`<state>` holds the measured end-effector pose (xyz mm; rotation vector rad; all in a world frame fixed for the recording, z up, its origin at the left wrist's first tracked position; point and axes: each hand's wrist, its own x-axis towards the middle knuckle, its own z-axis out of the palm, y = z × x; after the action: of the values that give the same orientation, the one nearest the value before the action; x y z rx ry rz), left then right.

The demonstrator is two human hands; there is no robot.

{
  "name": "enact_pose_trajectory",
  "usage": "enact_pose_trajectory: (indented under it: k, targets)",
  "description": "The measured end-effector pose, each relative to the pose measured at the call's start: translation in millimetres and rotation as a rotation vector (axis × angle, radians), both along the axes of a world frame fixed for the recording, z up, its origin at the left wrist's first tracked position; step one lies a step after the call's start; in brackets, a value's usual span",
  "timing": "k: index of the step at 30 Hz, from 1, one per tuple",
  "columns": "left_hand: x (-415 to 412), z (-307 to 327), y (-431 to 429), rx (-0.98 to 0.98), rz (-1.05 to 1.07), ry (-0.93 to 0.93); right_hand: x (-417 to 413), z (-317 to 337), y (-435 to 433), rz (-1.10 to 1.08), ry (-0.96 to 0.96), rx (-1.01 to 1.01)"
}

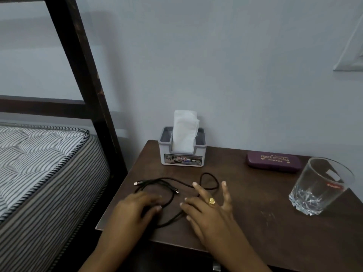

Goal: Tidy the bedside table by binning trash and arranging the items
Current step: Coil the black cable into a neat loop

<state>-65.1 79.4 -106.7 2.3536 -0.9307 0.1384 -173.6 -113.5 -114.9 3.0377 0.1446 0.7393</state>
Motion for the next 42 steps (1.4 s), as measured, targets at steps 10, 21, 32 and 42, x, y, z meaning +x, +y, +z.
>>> enact_pose_trajectory:
  k: [10,21,32,42]
  targets:
    - [-21.1,-15.5,-8.5,0.002,0.044,-0.113,-50.5,1.3,-45.7,-0.217,-0.178,-0.019]
    - [-26.2,-5.4,-7.2,0.173,-0.069,-0.208,-103.6,2.8,-108.9,-0.424,-0.03,-0.048]
    - [-38.7,-14.3,-26.7,0.182,-0.043,-0.313,-47.2,13.9,26.2,-0.335,-0.065,0.115]
    - [-40.8,-9.9,-26.1,0.221,-0.032,-0.102,-22.5,1.1,64.5,-0.41,0.007,0.237]
